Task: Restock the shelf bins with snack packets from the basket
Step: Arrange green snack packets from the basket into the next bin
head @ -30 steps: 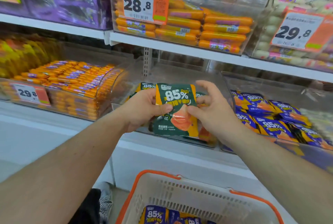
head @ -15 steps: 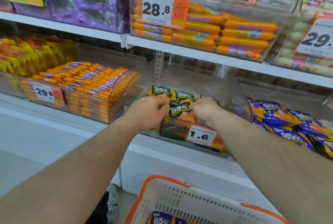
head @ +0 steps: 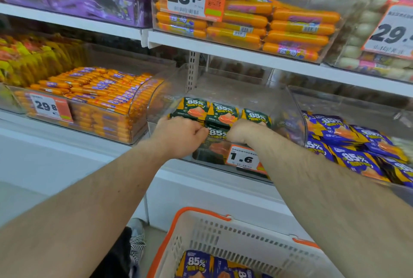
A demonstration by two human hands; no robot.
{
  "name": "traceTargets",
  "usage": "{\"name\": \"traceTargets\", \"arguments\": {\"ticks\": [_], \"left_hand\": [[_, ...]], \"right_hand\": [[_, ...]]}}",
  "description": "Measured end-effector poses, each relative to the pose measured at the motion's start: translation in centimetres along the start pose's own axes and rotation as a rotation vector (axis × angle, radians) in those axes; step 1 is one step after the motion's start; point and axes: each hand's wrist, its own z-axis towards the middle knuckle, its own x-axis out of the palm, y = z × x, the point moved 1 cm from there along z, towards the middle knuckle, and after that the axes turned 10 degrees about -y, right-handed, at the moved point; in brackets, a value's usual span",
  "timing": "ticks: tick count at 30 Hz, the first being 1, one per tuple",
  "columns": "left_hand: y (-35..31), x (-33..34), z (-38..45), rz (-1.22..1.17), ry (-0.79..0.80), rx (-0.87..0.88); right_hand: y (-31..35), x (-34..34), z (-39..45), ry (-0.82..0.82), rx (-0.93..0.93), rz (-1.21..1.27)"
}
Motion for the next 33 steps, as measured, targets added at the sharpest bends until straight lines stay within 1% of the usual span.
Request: {"name": "traceTargets", "arguments": {"ticks": [2,4,6,7,8,9,10,11,12,14,15,16,17,18,20,22,23,24,26,29,31,33], "left_hand": [[-0.1,-0.1,-0.2,-0.108,-0.052,-0.046],[-0.5,-0.4,-0.6,-0.265,-0.204,-0.051],[-1.3,-0.9,-1.0,-0.309,-0.399,0.029],[-1.9,-1.1,-1.3,-0.302,-0.457,0.05],[-2.8,-1.4,-1.5,-0.293,-0.463,0.042],[-3.7,-1.6,-1.8,-0.285,-0.406,0.022],[-4.6,-1.6,-1.9,-0.26,-0.284,0.012],[-5.3,-1.3,-2.1,-0.214,-0.104,0.025],[-5.9,-0.9,-2.3,-0.174,0.108,0.054],[-6.2,0.1,-2.9,-0.165,0.557,0.094],[-6.2,0.6,-3.4,-0.167,0.732,0.1],[-5.9,1.2,-3.7,-0.148,0.855,0.102],[-5.7,1.7,-3.9,-0.112,0.933,0.107],[-5.7,2.1,-4.0,-0.074,0.978,0.114],[-5.9,2.7,-4.1,-0.036,1.014,0.125],[-6.3,3.1,-4.1,-0.041,1.014,0.127],[-6.4,3.2,-4.1,-0.042,1.011,0.127],[-6.5,3.4,-4.1,-0.039,1.008,0.128],[-6.6,3.7,-4.1,-0.028,1.002,0.129],[-6.4,3.8,-4.0,-0.023,0.999,0.122],[-6.0,4.0,-3.9,-0.022,0.979,0.129],[-5.6,4.6,-4.1,-0.007,0.965,0.141]], "right_hand": [[0.1,-0.1,-0.2,0.018,0.023,-0.022],[0.1,-0.2,-0.5,-0.016,0.043,0.038],[-0.2,-0.3,-0.4,-0.138,0.047,0.086],[-0.3,-0.3,-0.6,-0.23,0.052,0.104],[-0.3,-0.3,-1.0,-0.322,0.037,0.108],[-0.3,-0.2,-1.1,-0.38,0.016,0.109],[-0.3,-0.2,-1.4,-0.422,-0.001,0.124],[-0.4,-0.1,-1.6,-0.473,-0.025,0.162],[-0.7,-0.1,-1.8,-0.528,-0.043,0.21],[-1.4,0.2,-2.1,-0.643,-0.104,0.294],[-1.8,0.5,-2.0,-0.672,-0.153,0.315],[-1.9,0.7,-2.0,-0.655,-0.221,0.309],[-1.9,0.9,-1.6,-0.58,-0.298,0.265],[-1.7,0.9,-1.4,-0.45,-0.362,0.191],[-1.2,0.7,-1.0,-0.125,-0.404,0.109],[-0.9,0.1,-1.2,0.146,-0.341,0.183],[-0.9,-0.1,-1.4,0.232,-0.288,0.225],[-0.9,-0.2,-1.6,0.274,-0.253,0.244],[-0.9,-0.1,-1.6,0.275,-0.233,0.221],[-0.9,0.3,-1.5,0.208,-0.27,0.18],[-0.8,0.6,-1.1,0.125,-0.332,0.152],[-0.8,1.1,-0.5,0.007,-0.386,0.141]]}}
